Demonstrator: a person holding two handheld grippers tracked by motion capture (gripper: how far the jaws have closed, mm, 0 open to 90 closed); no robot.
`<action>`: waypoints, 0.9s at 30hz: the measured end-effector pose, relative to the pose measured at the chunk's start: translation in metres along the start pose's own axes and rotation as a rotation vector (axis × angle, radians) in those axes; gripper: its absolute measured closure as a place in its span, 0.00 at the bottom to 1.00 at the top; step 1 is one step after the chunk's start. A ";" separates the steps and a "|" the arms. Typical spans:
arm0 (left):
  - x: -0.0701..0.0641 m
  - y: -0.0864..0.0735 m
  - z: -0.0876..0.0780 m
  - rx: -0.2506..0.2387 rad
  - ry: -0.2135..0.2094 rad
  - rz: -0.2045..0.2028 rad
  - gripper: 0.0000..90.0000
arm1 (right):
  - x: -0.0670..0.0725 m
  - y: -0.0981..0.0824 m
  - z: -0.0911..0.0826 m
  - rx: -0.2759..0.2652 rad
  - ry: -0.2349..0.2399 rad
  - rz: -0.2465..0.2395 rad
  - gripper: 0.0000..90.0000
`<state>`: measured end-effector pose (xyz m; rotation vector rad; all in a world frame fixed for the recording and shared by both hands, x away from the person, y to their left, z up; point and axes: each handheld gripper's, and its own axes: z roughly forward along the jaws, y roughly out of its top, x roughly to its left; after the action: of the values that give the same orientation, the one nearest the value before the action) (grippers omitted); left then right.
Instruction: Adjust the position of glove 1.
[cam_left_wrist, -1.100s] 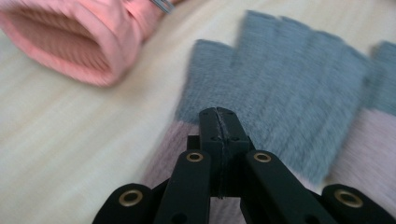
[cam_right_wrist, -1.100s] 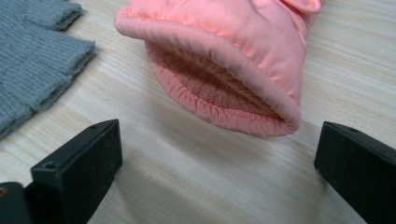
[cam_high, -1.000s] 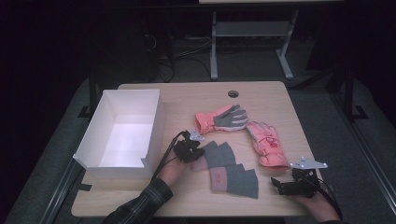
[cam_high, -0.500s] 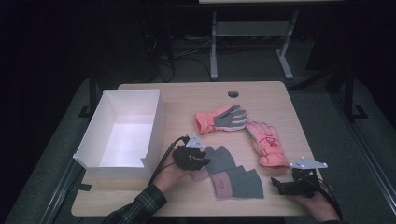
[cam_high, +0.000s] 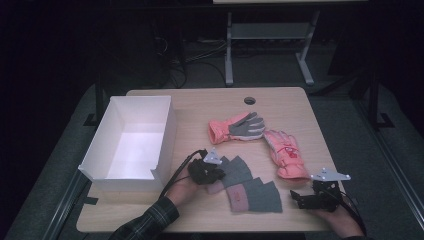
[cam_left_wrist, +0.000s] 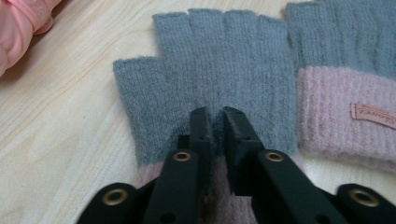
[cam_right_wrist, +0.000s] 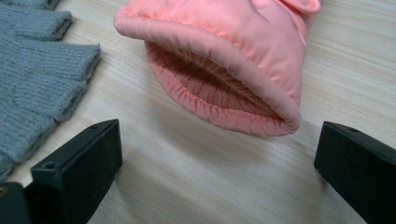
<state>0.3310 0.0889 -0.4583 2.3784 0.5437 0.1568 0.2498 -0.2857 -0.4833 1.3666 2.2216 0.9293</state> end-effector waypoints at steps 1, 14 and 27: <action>0.001 0.000 -0.001 0.000 -0.005 -0.003 0.95 | 0.000 0.000 0.000 0.000 0.000 0.001 0.00; 0.001 0.017 -0.025 -0.096 -0.098 -0.048 0.96 | 0.000 0.000 0.000 0.001 -0.001 0.002 0.00; -0.024 0.044 -0.021 -0.108 -0.221 0.059 0.96 | 0.000 0.000 0.000 0.000 -0.002 0.004 0.00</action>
<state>0.3187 0.0613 -0.4135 2.2710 0.3516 -0.0500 0.2500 -0.2854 -0.4833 1.3711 2.2178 0.9290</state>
